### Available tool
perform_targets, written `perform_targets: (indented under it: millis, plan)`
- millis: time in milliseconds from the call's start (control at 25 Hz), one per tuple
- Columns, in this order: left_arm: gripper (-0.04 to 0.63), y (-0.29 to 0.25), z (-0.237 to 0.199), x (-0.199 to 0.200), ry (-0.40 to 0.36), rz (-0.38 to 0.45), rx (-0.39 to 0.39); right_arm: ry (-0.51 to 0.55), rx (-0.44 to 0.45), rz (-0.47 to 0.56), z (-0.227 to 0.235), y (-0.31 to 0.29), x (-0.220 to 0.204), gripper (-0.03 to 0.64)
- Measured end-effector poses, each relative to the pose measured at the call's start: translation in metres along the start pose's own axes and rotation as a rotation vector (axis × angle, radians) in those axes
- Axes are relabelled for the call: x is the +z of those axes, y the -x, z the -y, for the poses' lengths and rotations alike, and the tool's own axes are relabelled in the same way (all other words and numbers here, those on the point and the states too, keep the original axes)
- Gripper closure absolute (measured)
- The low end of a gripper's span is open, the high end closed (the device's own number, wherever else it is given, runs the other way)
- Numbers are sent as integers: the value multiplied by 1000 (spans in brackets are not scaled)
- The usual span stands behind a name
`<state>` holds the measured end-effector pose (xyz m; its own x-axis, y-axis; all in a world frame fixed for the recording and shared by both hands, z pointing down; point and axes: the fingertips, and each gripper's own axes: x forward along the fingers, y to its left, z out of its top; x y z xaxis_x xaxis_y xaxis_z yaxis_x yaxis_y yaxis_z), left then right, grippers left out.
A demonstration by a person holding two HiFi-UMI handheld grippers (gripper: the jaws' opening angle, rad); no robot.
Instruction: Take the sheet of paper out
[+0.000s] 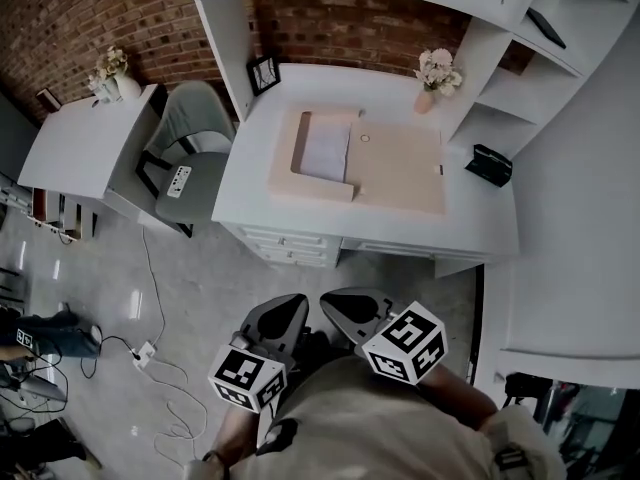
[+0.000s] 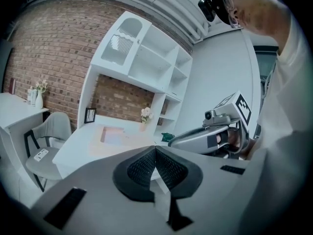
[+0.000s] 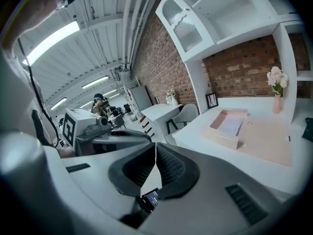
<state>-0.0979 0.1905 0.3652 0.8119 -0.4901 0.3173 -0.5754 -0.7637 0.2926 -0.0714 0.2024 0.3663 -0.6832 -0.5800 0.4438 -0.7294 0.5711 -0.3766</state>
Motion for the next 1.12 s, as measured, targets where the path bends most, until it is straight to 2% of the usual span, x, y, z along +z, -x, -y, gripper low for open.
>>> perform_targets:
  millis: [360,720,1120]
  plan:
    - [580,-40,0,16,-21,-8,8,-38,-17,33,49,9,19,588]
    - [580,-88,9,36,-49,-12,52,-29,39,56,97,23,40,588]
    - [580,-140,34,50,-34,-7,128,-42,136,37,148,46,49,588]
